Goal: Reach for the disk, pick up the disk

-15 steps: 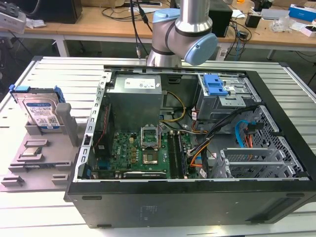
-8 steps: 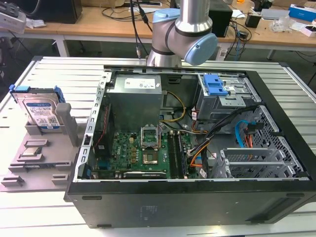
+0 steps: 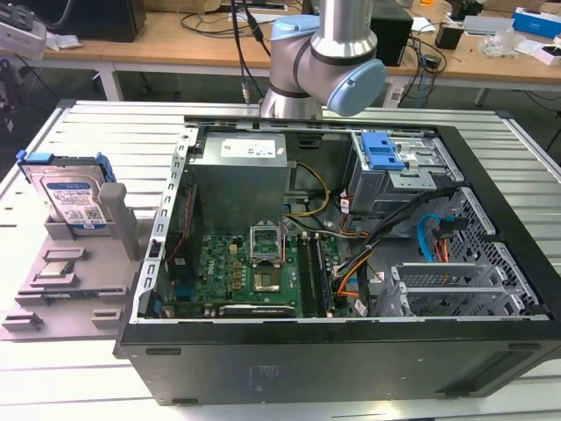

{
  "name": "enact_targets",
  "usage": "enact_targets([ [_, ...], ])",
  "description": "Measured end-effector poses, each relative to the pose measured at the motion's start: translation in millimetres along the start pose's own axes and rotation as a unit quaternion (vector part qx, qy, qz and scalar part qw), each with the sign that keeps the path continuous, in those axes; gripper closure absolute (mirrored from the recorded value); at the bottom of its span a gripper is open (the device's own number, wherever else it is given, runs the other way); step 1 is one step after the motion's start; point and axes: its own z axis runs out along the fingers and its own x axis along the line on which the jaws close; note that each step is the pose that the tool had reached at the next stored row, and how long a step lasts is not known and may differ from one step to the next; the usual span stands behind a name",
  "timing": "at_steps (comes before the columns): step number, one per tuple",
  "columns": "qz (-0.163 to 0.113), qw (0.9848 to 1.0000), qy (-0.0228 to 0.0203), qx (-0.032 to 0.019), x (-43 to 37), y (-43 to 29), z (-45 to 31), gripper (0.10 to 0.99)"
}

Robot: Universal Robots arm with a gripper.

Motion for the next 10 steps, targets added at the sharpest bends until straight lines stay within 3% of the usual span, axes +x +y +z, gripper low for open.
enact_targets([
  [5,0.000,1.0000,0.0005,0.0000,-9.8,-5.0,-0.3,0.604],
  [8,0.000,1.0000,0.0006,0.0000,-22.2,-9.5,-0.5,0.604],
  [10,0.000,1.0000,0.0012,0.0001,-25.2,-10.9,-0.6,0.604],
])
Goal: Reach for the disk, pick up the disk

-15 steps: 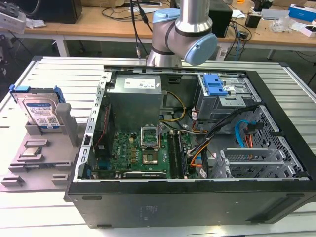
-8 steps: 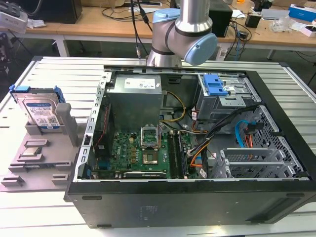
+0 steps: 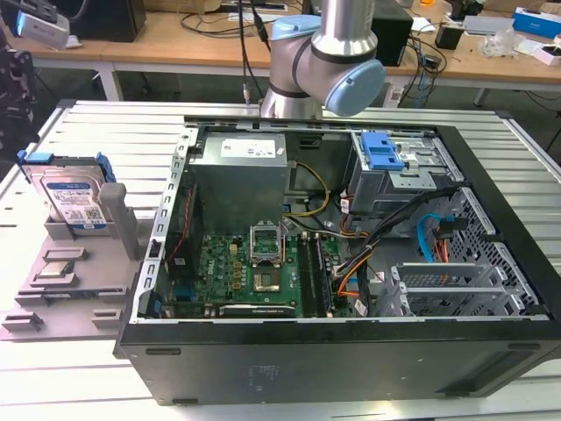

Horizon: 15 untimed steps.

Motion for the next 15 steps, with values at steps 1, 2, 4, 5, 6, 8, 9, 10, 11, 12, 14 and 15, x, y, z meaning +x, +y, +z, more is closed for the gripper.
enact_targets([
  [1,0.000,1.0000,0.0001,0.0000,-0.8,-0.9,0.0,0.604],
  [2,0.000,1.0000,0.0004,0.0001,-1.2,-1.5,0.1,0.604],
  [4,0.000,1.0000,0.0006,0.0001,-1.5,-3.0,1.0,0.604],
  [5,0.000,1.0000,0.0006,0.0002,-1.7,-3.8,2.1,0.604],
  [6,0.000,1.0000,0.0007,0.0002,-1.8,-4.6,3.3,0.604],
  [8,0.000,1.0000,0.0008,0.0001,-2.1,-6.2,5.0,0.604],
  [9,0.000,1.0000,0.0008,0.0001,-2.3,-7.3,5.9,0.604],
  [10,0.000,1.0000,0.0008,0.0002,-2.4,-8.0,6.5,0.604],
  [11,0.000,1.0000,0.0008,0.0001,-2.5,-8.5,6.8,0.604],
  [12,0.000,1.0000,0.0008,0.0001,-2.6,-8.9,7.1,0.604],
  [14,0.000,1.0000,0.0008,0.0001,-2.8,-9.9,7.9,0.604],
  [15,0.000,1.0000,0.0008,0.0001,-2.9,-10.6,8.4,0.604],
])
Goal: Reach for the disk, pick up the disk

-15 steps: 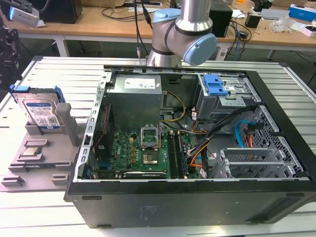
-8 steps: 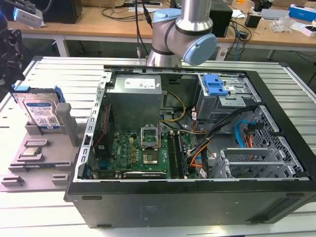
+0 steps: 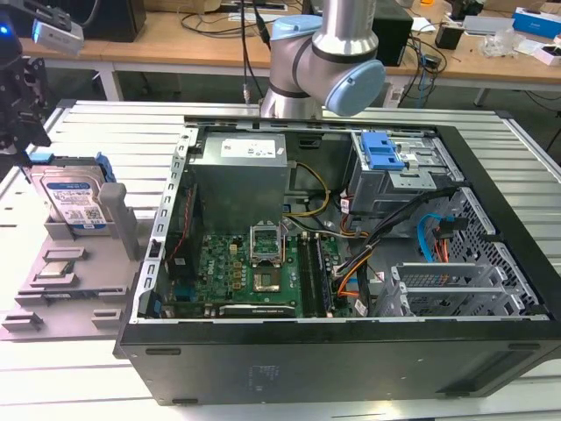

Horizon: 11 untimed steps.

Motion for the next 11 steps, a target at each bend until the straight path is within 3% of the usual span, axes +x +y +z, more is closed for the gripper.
enact_targets([
  [11,0.000,1.0000,0.0000,0.0001,-1.9,-7.2,7.3,0.604],
])
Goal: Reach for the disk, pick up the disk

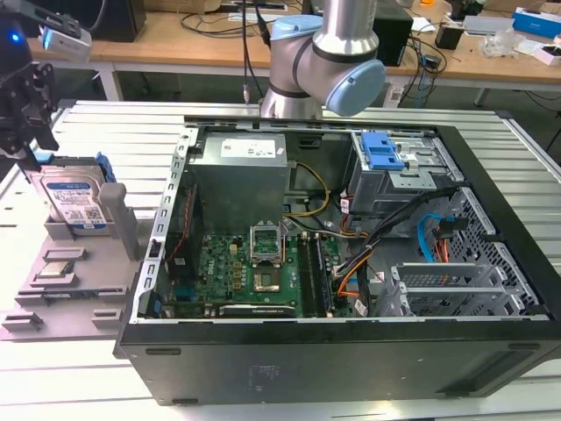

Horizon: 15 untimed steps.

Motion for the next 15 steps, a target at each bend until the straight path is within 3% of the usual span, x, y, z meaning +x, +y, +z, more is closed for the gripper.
enact_targets([
  [4,0.000,1.0000,0.0000,-0.0001,-1.6,-1.7,2.6,0.604],
  [10,-0.009,1.0000,0.0004,0.0000,-17.9,1.9,6.1,0.604],
  [15,-0.015,0.9999,0.0013,0.0002,-19.4,5.7,15.1,0.604],
])
